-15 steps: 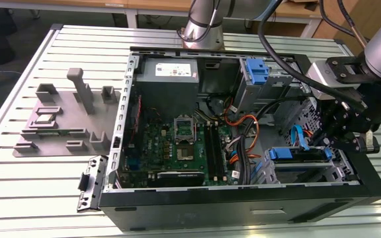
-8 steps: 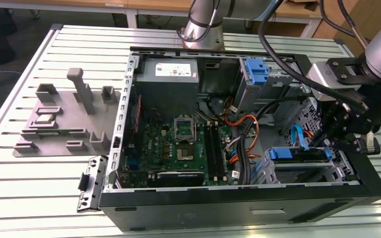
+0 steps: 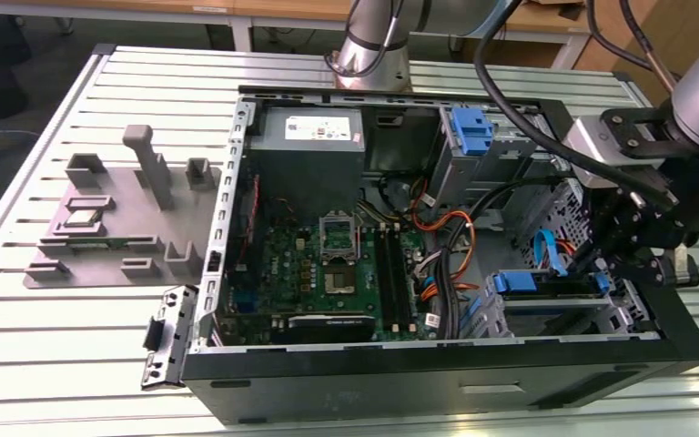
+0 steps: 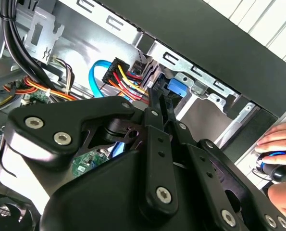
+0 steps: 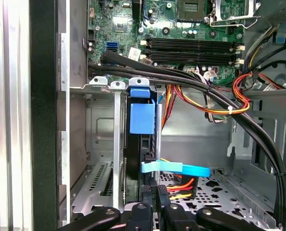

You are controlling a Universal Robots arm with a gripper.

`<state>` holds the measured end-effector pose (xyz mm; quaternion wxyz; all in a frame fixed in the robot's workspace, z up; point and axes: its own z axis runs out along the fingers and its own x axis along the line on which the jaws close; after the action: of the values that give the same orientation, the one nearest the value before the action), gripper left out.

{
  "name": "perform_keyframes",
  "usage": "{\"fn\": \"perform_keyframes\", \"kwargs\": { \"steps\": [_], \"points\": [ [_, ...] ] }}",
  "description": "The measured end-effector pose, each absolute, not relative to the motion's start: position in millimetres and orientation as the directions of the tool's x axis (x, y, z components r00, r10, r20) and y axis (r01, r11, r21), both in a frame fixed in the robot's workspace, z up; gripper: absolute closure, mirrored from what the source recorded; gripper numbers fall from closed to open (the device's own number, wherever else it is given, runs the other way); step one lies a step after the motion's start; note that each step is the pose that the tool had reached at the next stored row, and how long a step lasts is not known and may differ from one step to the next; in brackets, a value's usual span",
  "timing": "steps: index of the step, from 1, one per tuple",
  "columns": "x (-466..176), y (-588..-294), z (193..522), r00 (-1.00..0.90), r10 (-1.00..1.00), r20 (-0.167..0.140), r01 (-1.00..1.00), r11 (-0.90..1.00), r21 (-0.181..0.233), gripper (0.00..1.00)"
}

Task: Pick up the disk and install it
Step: 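Insert the second disk wire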

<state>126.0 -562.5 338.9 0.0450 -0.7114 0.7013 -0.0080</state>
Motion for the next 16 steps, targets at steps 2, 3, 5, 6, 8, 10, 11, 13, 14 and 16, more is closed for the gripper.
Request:
{"fn": "perform_keyframes", "kwargs": {
  "steps": [2,3,5,6,8,10,11,13,14,16],
  "points": [
    [124.9,-563.3,338.7,0.022,-0.998,-0.052,-0.997,-0.018,-0.075,0.84],
    [124.5,-563.9,338.8,0.025,-0.998,-0.052,-0.997,-0.021,-0.076,0.84],
    [124.2,-565.1,338.7,0.032,-0.998,-0.052,-0.997,-0.028,-0.076,0.84],
    [124.0,-565.7,338.7,0.036,-0.998,-0.052,-0.997,-0.032,-0.076,0.84],
    [123.5,-566.7,338.4,0.042,-0.998,-0.052,-0.996,-0.038,-0.076,0.84],
    [123.1,-567.1,338.1,0.049,-0.997,-0.052,-0.996,-0.045,-0.077,0.84],
    [123.1,-567.1,338.1,0.053,-0.997,-0.052,-0.996,-0.049,-0.077,0.84],
    [122.8,-567.1,337.5,0.060,-0.997,-0.052,-0.996,-0.055,-0.077,0.84],
    [122.6,-567.1,336.9,0.064,-0.997,-0.052,-0.995,-0.060,-0.077,0.84],
    [122.5,-567.1,336.1,0.073,-0.996,-0.052,-0.995,-0.069,-0.077,0.84]
  ]
}}
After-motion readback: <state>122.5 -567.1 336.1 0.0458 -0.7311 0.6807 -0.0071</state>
